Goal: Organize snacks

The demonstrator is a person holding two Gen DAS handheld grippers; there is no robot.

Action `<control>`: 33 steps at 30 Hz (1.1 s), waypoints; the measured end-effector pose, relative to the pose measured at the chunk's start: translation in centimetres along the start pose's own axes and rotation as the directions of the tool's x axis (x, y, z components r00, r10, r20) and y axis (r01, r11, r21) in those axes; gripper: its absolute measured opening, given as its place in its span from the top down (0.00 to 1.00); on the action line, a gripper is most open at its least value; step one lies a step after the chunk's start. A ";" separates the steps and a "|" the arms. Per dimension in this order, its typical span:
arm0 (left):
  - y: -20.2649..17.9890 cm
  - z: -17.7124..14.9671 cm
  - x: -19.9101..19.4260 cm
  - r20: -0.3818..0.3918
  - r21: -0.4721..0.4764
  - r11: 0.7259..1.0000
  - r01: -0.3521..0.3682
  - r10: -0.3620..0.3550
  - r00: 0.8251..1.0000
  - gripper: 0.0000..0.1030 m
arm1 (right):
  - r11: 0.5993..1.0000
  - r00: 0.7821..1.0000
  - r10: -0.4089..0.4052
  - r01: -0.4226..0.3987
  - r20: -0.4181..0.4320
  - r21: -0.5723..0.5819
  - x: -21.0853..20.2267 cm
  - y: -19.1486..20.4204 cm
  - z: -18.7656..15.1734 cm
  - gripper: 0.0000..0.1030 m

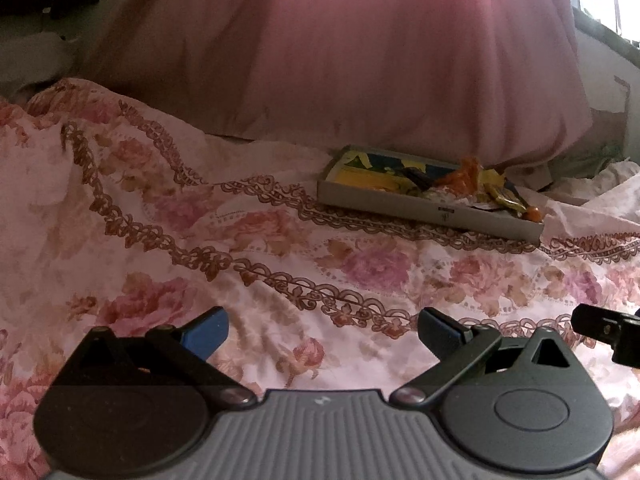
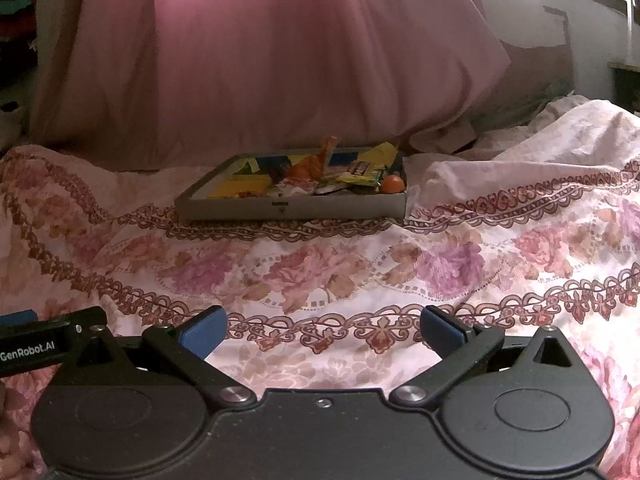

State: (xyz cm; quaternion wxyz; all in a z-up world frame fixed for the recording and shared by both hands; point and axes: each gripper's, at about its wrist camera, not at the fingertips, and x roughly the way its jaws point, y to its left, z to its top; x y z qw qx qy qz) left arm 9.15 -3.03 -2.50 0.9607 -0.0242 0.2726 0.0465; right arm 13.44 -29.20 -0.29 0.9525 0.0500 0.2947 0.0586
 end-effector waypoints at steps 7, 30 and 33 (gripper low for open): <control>-0.2 0.3 -0.3 0.011 0.005 1.000 0.014 -0.015 1.000 0.00 | 1.000 1.000 0.000 0.000 -0.006 -0.002 0.0 0.0 0.0 0.01; 0.3 0.5 -0.2 0.010 -0.025 1.000 -0.005 0.005 1.000 0.00 | 1.000 1.000 0.001 -0.001 -0.020 -0.020 0.2 0.2 -0.1 0.01; 0.3 0.5 -0.2 0.010 -0.026 1.000 -0.004 0.004 1.000 0.00 | 1.000 1.000 0.001 -0.001 -0.019 -0.020 0.2 0.2 -0.1 0.01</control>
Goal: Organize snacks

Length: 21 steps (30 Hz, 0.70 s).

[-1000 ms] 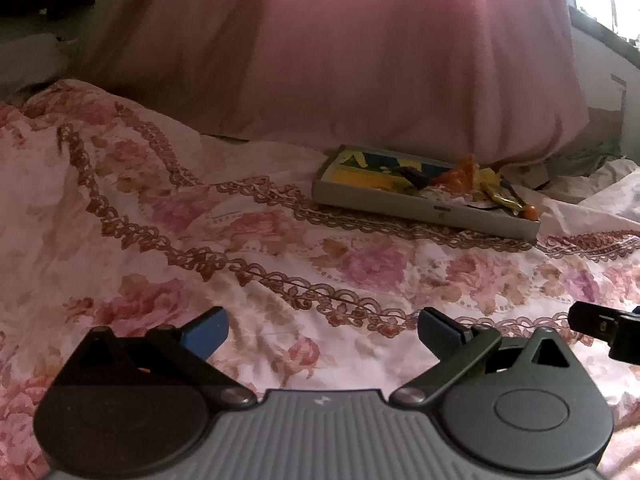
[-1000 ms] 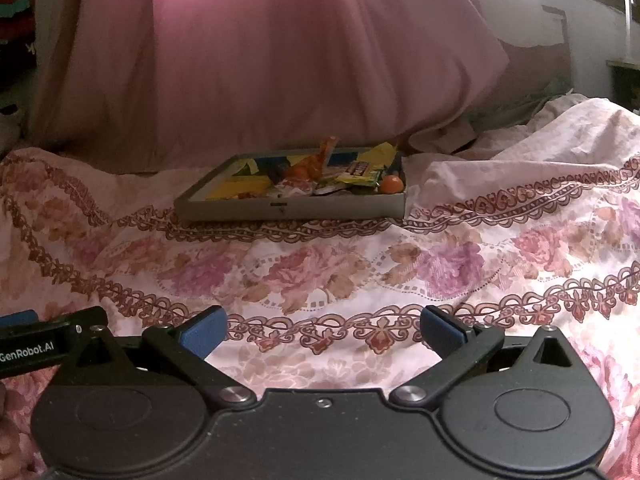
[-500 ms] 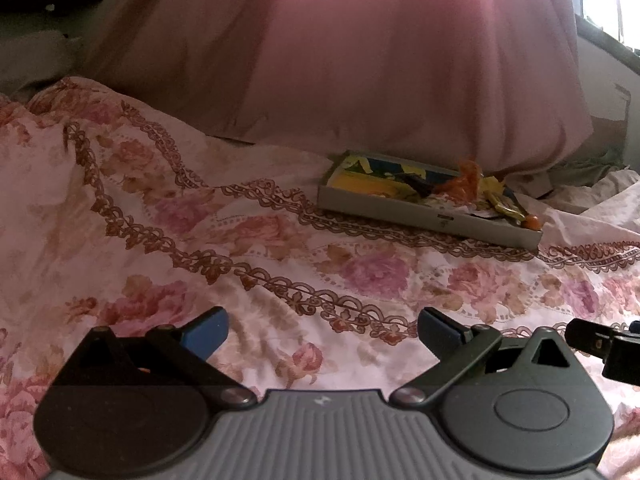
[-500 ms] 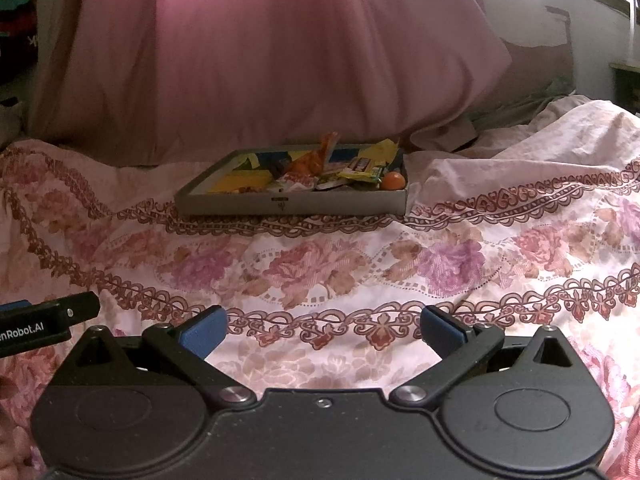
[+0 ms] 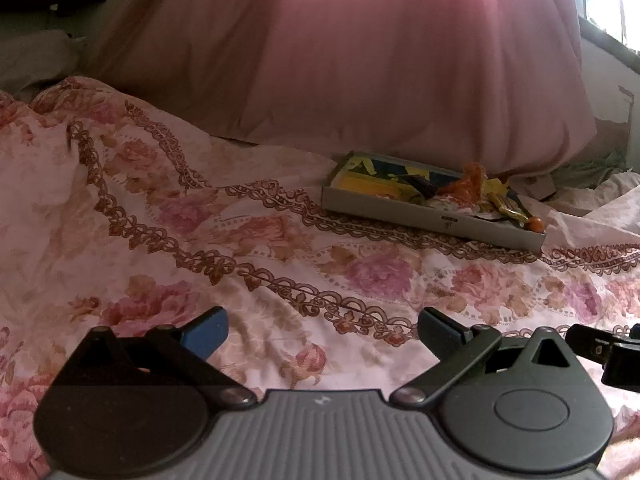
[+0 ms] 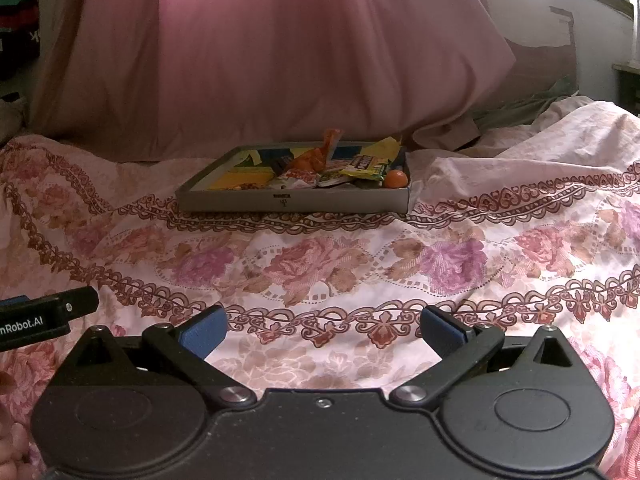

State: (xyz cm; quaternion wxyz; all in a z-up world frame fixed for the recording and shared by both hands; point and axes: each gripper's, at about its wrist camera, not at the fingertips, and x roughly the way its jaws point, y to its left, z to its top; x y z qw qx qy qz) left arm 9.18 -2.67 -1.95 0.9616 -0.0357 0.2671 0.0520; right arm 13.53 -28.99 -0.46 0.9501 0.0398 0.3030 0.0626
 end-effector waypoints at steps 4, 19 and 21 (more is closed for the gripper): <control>0.0 0.0 -0.1 0.003 0.002 1.000 0.000 0.000 1.000 0.00 | 1.000 1.000 0.000 0.000 -0.001 0.000 0.0 0.0 0.0 0.01; -0.1 0.0 -0.1 0.006 0.001 1.000 -0.001 0.001 1.000 0.00 | 1.000 1.000 -0.001 0.001 0.000 0.000 0.0 0.0 0.0 0.01; -0.1 0.0 -0.1 0.006 0.002 1.000 -0.001 0.001 1.000 0.00 | 1.000 1.000 -0.001 0.001 -0.002 0.000 0.0 0.0 0.0 0.01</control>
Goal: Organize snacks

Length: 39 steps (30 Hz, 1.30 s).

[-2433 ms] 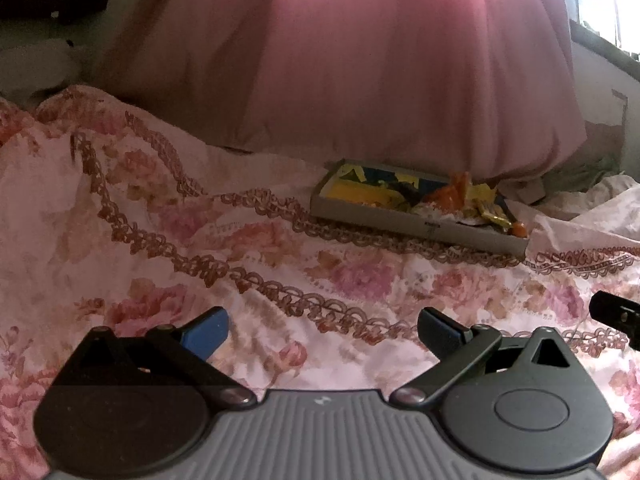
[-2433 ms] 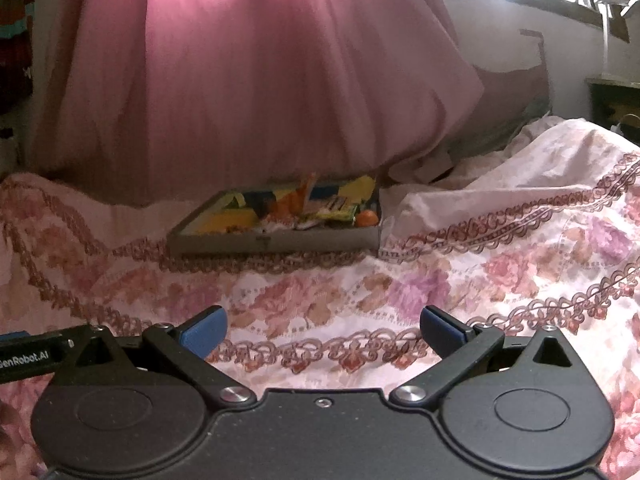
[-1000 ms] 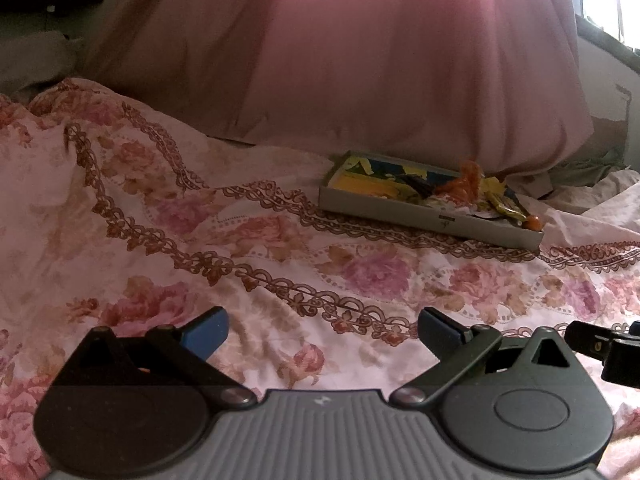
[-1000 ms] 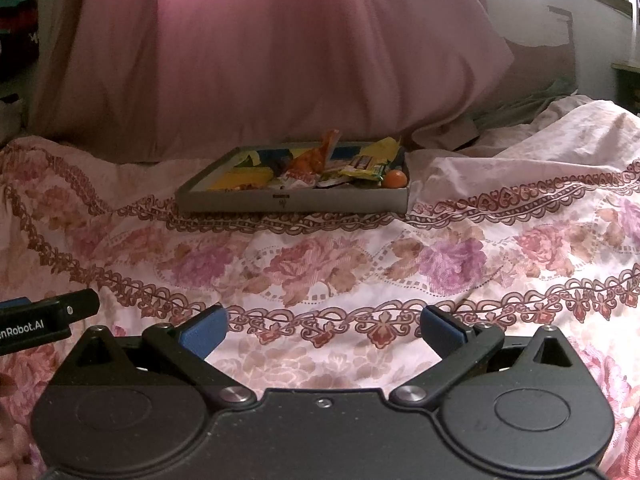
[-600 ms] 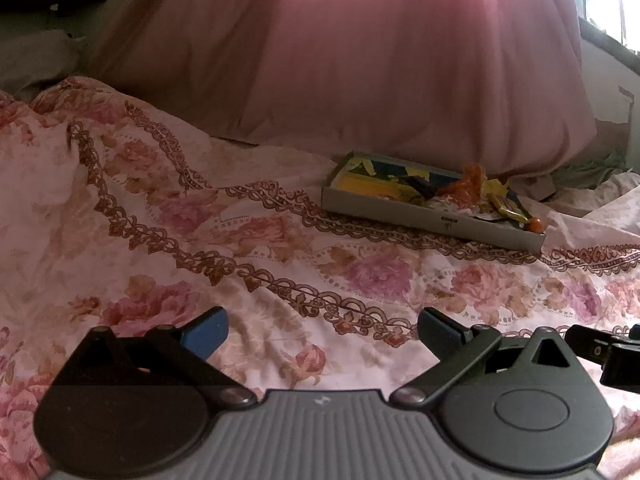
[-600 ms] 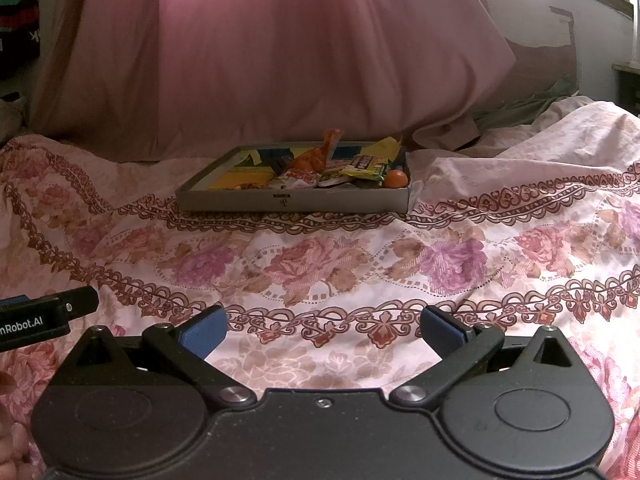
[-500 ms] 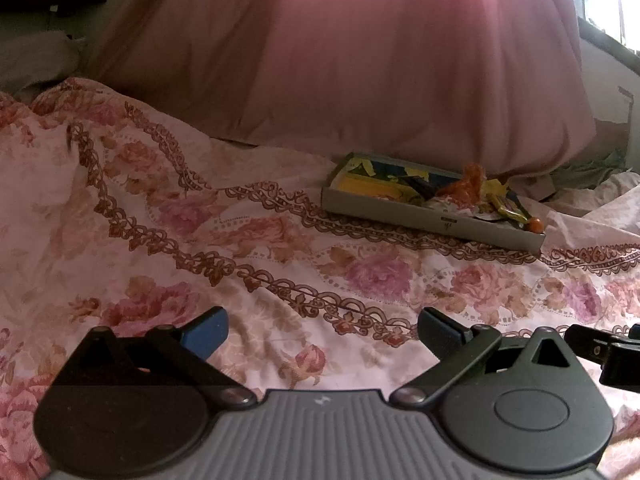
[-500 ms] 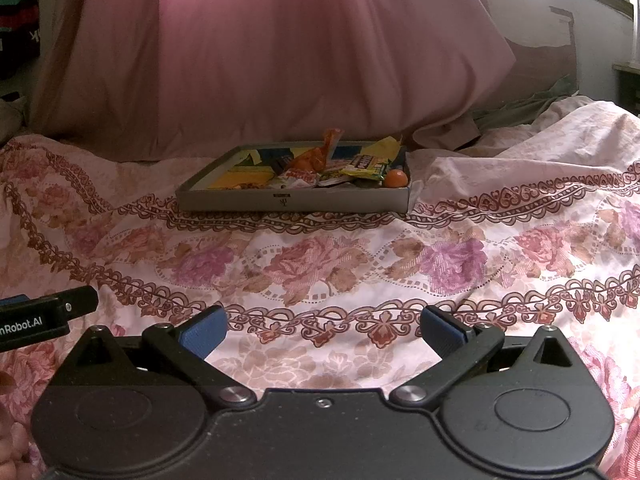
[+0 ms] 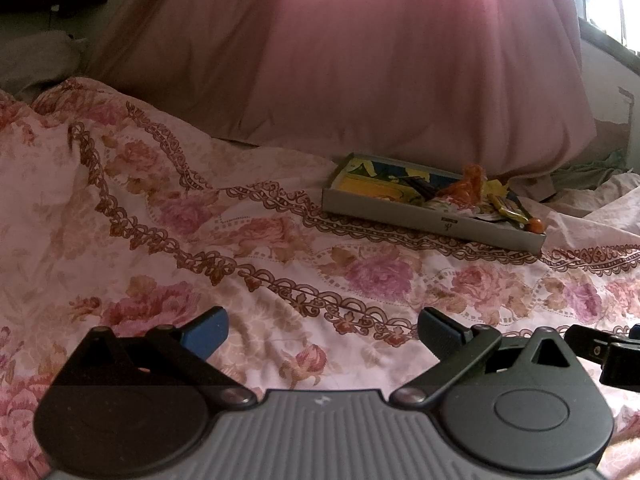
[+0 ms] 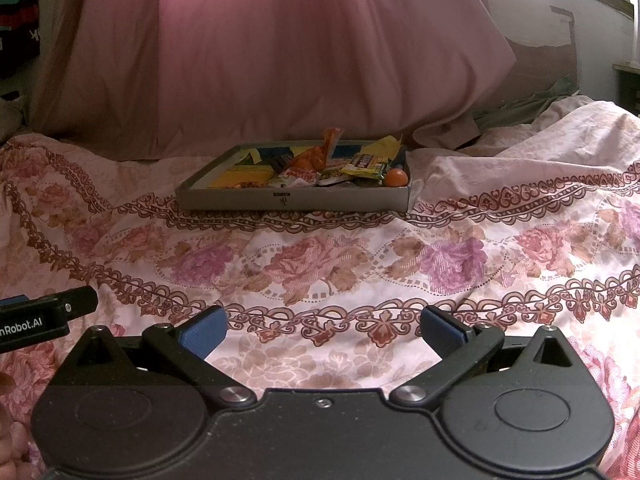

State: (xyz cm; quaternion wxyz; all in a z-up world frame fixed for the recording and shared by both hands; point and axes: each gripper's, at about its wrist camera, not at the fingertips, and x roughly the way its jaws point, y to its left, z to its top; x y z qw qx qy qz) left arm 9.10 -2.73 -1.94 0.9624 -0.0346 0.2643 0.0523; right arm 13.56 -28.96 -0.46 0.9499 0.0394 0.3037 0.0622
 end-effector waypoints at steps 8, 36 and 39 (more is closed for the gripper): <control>0.0 0.0 0.0 0.001 0.000 1.000 -0.001 0.001 1.000 0.00 | 1.000 1.000 0.000 0.000 -0.001 -0.001 0.0 0.0 0.0 0.01; 0.0 -0.1 -0.1 -0.002 0.003 1.000 0.001 -0.001 1.000 0.00 | 1.000 1.000 -0.001 0.001 -0.006 -0.005 0.1 0.1 -0.2 0.01; 0.0 -0.3 -0.1 -0.004 0.005 1.000 0.002 -0.002 1.000 0.00 | 1.000 1.000 -0.001 0.001 -0.007 -0.005 0.1 0.1 -0.3 0.01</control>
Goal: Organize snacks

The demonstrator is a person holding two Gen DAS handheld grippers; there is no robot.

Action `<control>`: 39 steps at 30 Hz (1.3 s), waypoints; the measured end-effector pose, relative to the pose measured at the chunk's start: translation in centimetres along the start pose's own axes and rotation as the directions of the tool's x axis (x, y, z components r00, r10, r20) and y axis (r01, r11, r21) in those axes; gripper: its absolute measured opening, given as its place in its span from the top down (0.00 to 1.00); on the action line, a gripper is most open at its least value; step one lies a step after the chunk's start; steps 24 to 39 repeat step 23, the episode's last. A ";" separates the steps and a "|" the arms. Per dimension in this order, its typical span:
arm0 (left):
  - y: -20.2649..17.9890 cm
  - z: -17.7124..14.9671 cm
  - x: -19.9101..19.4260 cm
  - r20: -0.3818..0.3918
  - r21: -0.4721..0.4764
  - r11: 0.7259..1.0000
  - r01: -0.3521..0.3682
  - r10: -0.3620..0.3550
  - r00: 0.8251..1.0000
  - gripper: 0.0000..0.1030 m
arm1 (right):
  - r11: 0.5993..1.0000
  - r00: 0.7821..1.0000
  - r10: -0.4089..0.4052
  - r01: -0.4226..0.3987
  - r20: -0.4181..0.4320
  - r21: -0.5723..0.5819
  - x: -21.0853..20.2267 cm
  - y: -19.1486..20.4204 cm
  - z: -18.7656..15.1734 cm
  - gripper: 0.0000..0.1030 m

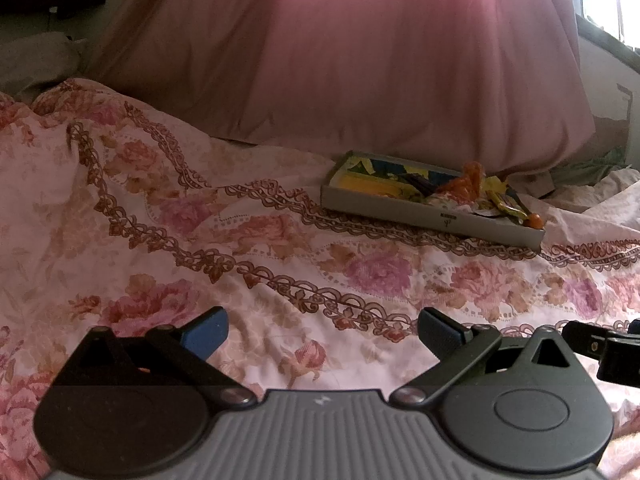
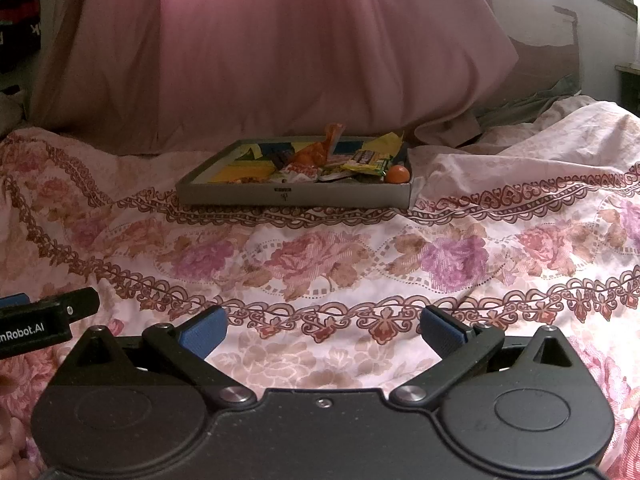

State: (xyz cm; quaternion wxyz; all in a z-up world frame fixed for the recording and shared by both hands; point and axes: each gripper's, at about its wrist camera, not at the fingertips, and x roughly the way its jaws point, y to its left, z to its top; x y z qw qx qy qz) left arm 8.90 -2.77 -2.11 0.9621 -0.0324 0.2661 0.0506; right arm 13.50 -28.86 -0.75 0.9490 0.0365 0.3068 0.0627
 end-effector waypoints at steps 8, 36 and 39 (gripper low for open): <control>-0.2 -0.3 0.2 -0.024 0.013 1.000 0.000 0.000 1.000 0.00 | 1.000 1.000 0.001 -0.001 -0.001 -0.001 0.1 0.0 0.1 0.01; -0.1 -0.4 0.2 -0.028 0.013 1.000 -0.010 0.011 1.000 0.00 | 1.000 1.000 -0.002 0.001 -0.019 -0.011 0.2 0.0 -0.1 0.01; -0.1 -0.4 0.2 -0.028 0.013 1.000 -0.010 0.011 1.000 0.00 | 1.000 1.000 -0.002 0.001 -0.019 -0.011 0.2 0.0 -0.1 0.01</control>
